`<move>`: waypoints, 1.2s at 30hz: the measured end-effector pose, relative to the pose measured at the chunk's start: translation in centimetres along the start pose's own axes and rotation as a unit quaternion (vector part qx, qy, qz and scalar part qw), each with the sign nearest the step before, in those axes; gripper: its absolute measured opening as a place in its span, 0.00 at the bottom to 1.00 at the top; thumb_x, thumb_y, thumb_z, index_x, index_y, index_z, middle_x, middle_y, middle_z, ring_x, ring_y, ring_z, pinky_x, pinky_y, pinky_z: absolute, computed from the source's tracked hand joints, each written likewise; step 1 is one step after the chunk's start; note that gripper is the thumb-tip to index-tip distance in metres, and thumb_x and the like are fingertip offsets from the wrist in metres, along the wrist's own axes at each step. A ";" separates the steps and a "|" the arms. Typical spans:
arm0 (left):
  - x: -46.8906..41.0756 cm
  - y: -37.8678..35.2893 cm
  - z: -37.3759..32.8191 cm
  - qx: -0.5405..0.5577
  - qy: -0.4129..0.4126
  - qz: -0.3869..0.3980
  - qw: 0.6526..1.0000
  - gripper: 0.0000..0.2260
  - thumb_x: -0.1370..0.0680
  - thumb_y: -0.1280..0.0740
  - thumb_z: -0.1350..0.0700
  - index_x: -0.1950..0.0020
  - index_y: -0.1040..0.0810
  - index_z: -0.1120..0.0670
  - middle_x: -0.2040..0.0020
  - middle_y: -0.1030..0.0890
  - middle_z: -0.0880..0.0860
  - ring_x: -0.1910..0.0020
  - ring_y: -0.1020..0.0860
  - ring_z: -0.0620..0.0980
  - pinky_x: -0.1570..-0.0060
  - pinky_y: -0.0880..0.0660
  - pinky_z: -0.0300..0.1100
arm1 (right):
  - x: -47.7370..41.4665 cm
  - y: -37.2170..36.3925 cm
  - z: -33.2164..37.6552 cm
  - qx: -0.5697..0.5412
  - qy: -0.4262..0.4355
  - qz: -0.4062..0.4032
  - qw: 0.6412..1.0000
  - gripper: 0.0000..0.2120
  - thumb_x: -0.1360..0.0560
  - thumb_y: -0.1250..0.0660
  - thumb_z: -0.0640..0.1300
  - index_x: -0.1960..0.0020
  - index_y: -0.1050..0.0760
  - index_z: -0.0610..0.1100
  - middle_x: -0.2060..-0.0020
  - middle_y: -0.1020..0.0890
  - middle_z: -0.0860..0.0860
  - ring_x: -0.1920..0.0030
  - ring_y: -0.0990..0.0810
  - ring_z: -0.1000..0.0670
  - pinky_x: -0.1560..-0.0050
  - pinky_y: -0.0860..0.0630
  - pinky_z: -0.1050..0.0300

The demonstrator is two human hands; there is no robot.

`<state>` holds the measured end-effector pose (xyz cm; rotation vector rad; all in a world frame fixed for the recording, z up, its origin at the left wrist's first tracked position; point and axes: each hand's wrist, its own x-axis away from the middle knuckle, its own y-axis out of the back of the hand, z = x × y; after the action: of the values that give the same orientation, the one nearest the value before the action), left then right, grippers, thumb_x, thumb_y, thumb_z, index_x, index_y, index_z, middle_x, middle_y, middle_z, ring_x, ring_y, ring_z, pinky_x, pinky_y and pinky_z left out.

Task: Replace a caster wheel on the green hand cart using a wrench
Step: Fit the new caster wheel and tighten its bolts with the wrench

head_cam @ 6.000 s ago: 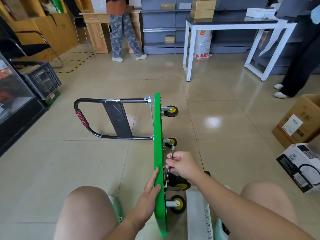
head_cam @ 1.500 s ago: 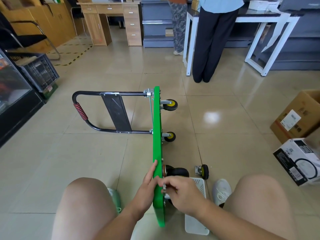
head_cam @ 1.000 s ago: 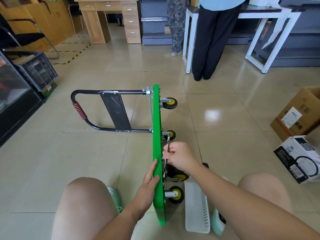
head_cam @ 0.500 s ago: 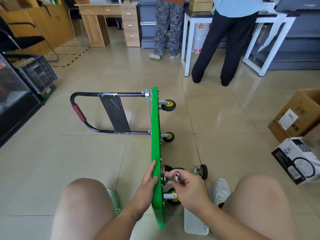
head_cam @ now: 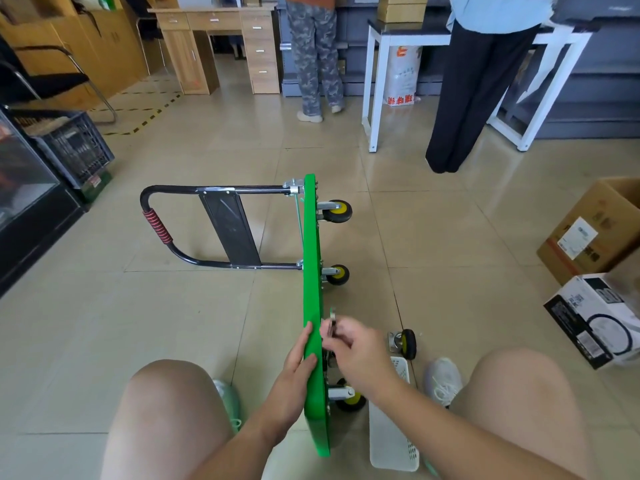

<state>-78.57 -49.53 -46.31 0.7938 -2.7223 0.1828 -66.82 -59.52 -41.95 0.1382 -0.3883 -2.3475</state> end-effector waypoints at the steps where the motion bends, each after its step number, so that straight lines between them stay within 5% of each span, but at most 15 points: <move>1: 0.0 0.0 0.0 -0.003 0.001 0.000 1.000 0.24 0.12 0.42 0.53 0.25 0.37 0.24 0.20 0.33 0.41 0.22 0.32 0.46 0.20 0.38 0.53 | -1.3 0.2 0.3 -0.009 -0.025 0.005 1.000 0.11 0.24 0.29 0.40 0.51 0.19 0.58 0.54 0.13 0.58 0.51 0.15 0.59 0.43 0.19 0.56; 8: -0.1 0.1 -0.2 -0.017 0.015 0.009 1.000 0.24 0.12 0.43 0.50 0.27 0.39 0.20 0.20 0.34 0.42 0.23 0.31 0.48 0.21 0.37 0.53 | -5.9 1.5 1.7 -0.079 -0.163 0.054 0.982 0.11 0.22 0.30 0.34 0.41 0.20 0.40 0.53 0.15 0.50 0.51 0.14 0.51 0.55 0.17 0.61; 16: -0.2 0.2 0.4 -0.018 0.008 0.002 1.000 0.24 0.12 0.43 0.50 0.27 0.38 0.20 0.20 0.34 0.40 0.23 0.31 0.48 0.21 0.37 0.54 | 0.0 3.6 2.0 -0.075 -0.029 0.000 0.997 0.11 0.25 0.27 0.35 0.53 0.16 0.51 0.54 0.13 0.59 0.50 0.15 0.61 0.51 0.23 0.73; 23: -0.4 0.1 0.5 0.001 0.002 0.002 1.000 0.23 0.14 0.41 0.49 0.27 0.36 0.22 0.20 0.32 0.42 0.22 0.31 0.48 0.21 0.37 0.55 | 3.7 0.9 -0.8 -0.082 0.011 -0.023 0.996 0.26 0.26 0.29 0.29 0.54 0.17 0.62 0.54 0.13 0.59 0.51 0.14 0.58 0.48 0.21 0.67; 27: -0.2 0.1 0.4 0.005 -0.003 0.007 1.000 0.23 0.13 0.41 0.50 0.26 0.36 0.23 0.21 0.30 0.43 0.23 0.30 0.48 0.20 0.37 0.54 | 4.3 0.1 -1.3 -0.055 0.042 -0.017 0.997 0.20 0.26 0.31 0.35 0.51 0.17 0.62 0.52 0.14 0.60 0.49 0.15 0.57 0.47 0.20 0.64; 30: -0.2 0.1 0.3 0.004 0.005 0.001 1.000 0.24 0.12 0.42 0.53 0.26 0.35 0.23 0.22 0.29 0.44 0.25 0.28 0.47 0.21 0.35 0.53 | 4.6 -0.2 -2.1 -0.046 0.037 0.001 0.998 0.24 0.24 0.34 0.31 0.49 0.17 0.61 0.49 0.14 0.59 0.50 0.13 0.53 0.44 0.17 0.54; 36: -0.1 0.0 0.2 -0.004 -0.001 0.002 1.000 0.24 0.12 0.42 0.53 0.25 0.36 0.24 0.21 0.31 0.42 0.22 0.31 0.46 0.20 0.38 0.52 | 2.6 0.1 -0.7 0.005 0.043 -0.017 0.999 0.18 0.26 0.29 0.37 0.54 0.19 0.62 0.56 0.14 0.62 0.54 0.15 0.60 0.50 0.21 0.66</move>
<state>-78.57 -49.50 -46.56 0.7871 -2.7255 0.1727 -68.49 -61.59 -42.58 0.2528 -0.3582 -2.3644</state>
